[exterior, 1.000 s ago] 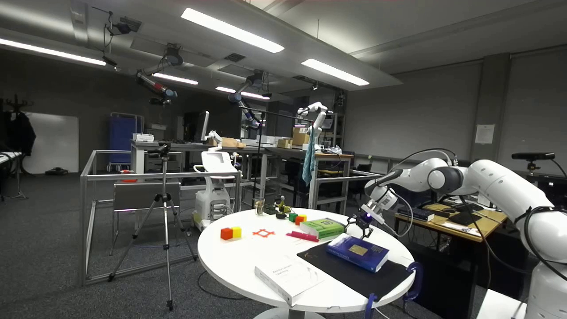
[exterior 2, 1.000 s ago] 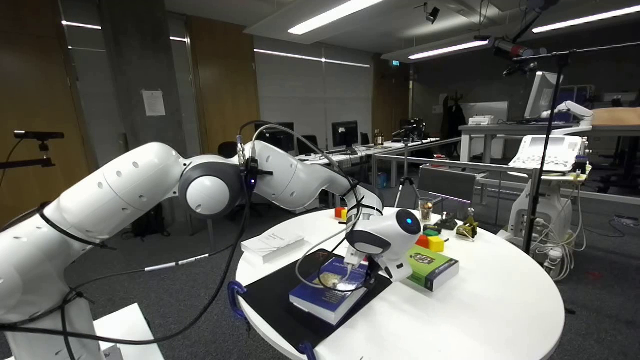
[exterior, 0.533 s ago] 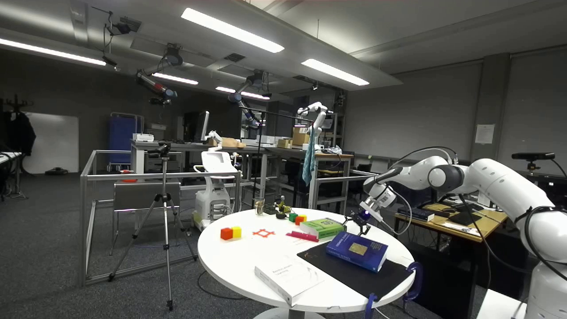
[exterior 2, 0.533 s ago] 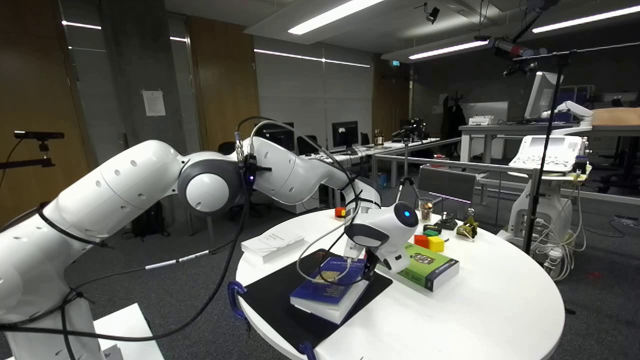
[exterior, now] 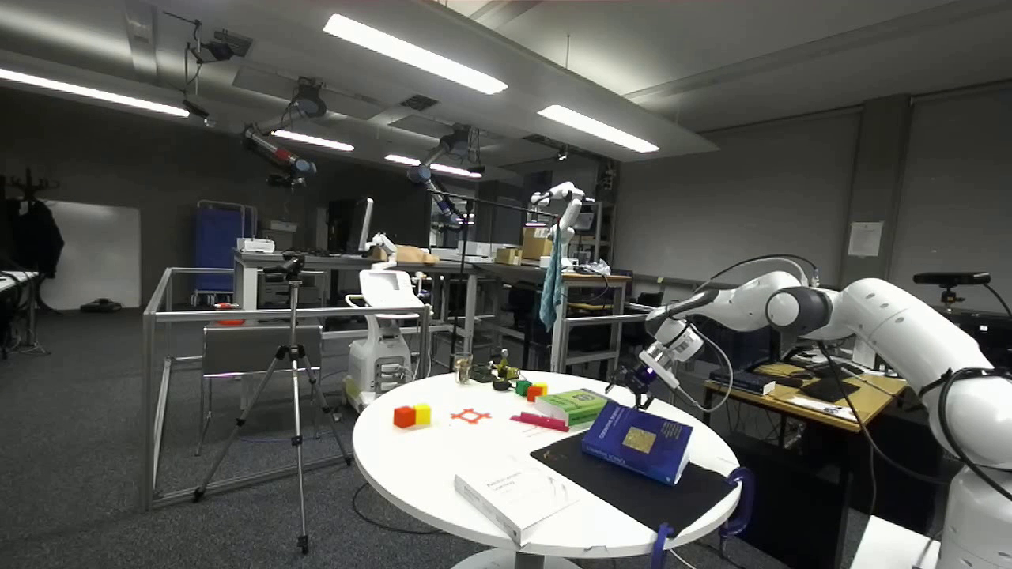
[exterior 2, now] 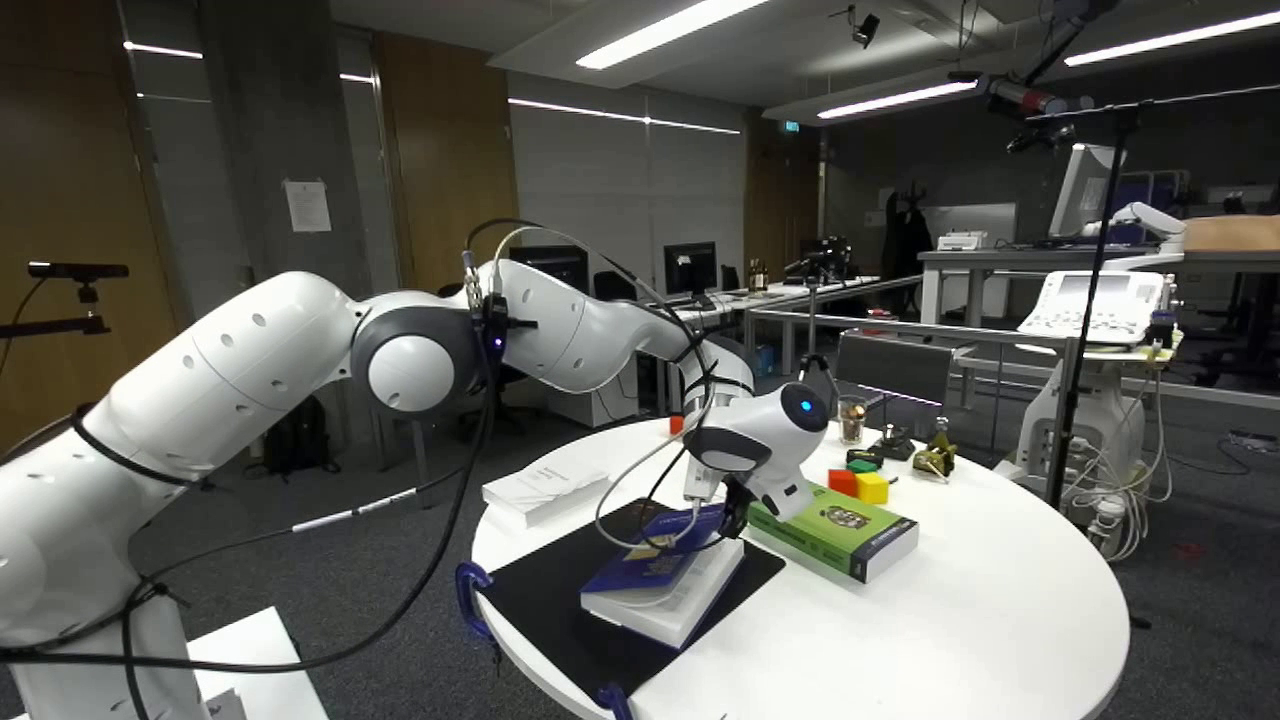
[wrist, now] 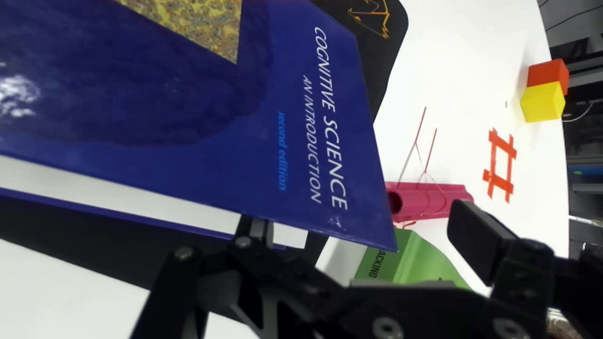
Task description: Open the blue book
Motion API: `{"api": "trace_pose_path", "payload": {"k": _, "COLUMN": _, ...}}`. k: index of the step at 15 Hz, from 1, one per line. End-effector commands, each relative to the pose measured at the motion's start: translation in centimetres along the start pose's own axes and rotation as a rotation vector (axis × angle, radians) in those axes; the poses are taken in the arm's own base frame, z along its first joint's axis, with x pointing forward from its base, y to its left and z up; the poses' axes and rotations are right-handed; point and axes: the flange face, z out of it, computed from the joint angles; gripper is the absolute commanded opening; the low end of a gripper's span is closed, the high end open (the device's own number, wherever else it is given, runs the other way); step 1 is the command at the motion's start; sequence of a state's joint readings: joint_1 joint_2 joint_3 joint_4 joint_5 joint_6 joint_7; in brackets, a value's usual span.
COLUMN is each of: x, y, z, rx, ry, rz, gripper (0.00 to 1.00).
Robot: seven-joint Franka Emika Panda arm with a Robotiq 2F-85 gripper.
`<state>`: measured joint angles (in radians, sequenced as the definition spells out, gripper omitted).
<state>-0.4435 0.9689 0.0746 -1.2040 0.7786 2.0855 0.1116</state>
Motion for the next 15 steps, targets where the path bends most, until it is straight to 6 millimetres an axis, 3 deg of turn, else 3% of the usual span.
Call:
{"api": "trace_pose_path", "payload": {"k": 1, "x": -2.6, "y": -1.8, "z": -1.0, "rx": 0.002, "ry": -0.032, "rz": -0.063, "gripper": 1.0}}
{"api": "trace_pose_path", "payload": {"k": 8, "x": -5.0, "y": -4.6, "z": -0.6, "rx": -0.016, "ry": -0.06, "rz": -0.16, "gripper": 1.0}}
{"api": "trace_pose_path", "payload": {"k": 15, "x": -8.7, "y": -7.6, "z": -1.6, "rx": -0.051, "ry": -0.058, "rz": -0.235, "gripper": 1.0}}
